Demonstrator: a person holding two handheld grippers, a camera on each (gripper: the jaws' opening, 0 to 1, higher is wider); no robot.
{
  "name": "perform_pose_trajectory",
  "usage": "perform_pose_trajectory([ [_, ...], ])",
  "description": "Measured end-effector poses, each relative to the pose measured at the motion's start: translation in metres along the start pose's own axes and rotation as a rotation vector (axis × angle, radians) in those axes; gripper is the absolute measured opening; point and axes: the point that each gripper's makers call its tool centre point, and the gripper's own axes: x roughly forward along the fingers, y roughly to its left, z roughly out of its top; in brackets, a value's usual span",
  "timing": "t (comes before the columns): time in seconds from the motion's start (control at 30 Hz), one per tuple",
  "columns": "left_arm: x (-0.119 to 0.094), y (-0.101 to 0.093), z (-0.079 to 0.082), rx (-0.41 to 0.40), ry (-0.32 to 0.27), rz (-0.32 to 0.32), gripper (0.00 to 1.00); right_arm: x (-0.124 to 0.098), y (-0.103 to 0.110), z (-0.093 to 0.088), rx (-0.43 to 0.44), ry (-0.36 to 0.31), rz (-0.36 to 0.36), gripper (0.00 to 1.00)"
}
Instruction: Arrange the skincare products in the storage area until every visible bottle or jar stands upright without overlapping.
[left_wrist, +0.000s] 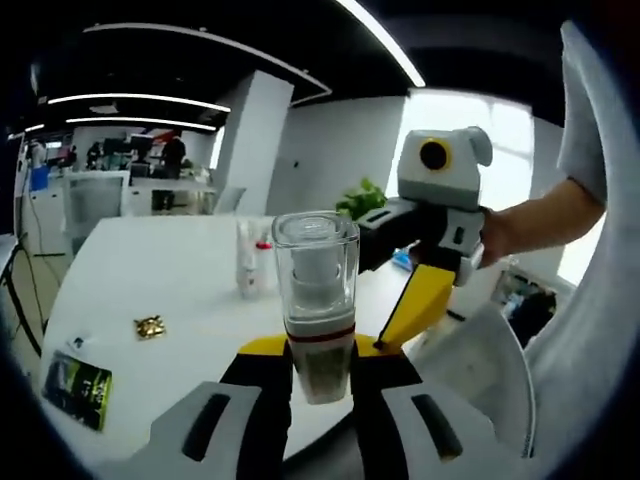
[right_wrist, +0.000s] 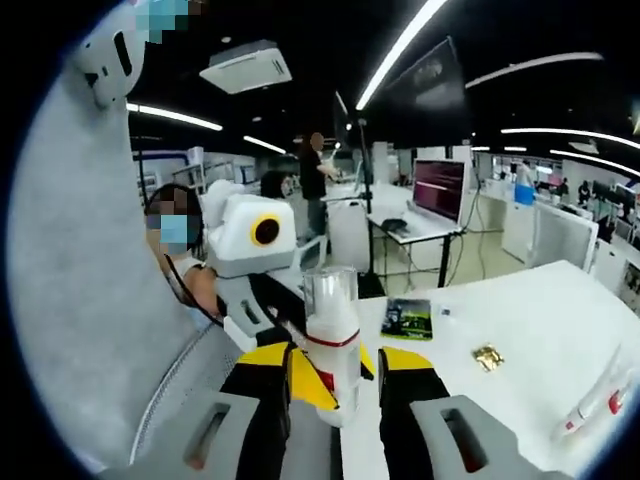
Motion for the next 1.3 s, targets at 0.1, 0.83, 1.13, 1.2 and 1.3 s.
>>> perform_pose_trajectory([
  [0.1,0.0,-0.007,-0.001,0.033,0.002,-0.025,0.18,0.005,0.005,-0.001,-0.02,0.024,0.044,0.27],
  [0.83,0.006,0.005,-0.009,0.148,0.035,0.051,0.2,0.004,-0.013,0.005,0.133,-0.105,-0.126,0.16],
  [1.13,0.004,0.005,-0.016,0.117,0.074,0.038,0.18,0.004,-0.008,-0.003,0.115,-0.114,-0.128,0.17],
  [1.2,0.005,0.003,-0.018,0.114,0.081,0.032,0.18,0.004,-0.006,-0.005,0.108,-0.089,-0.11,0.17],
  [1.3,0.003,0.0,-0.013,0.094,0.061,0.016,0.18,0.008,-0.002,-0.016,0.054,-0.016,-0.094,0.18],
])
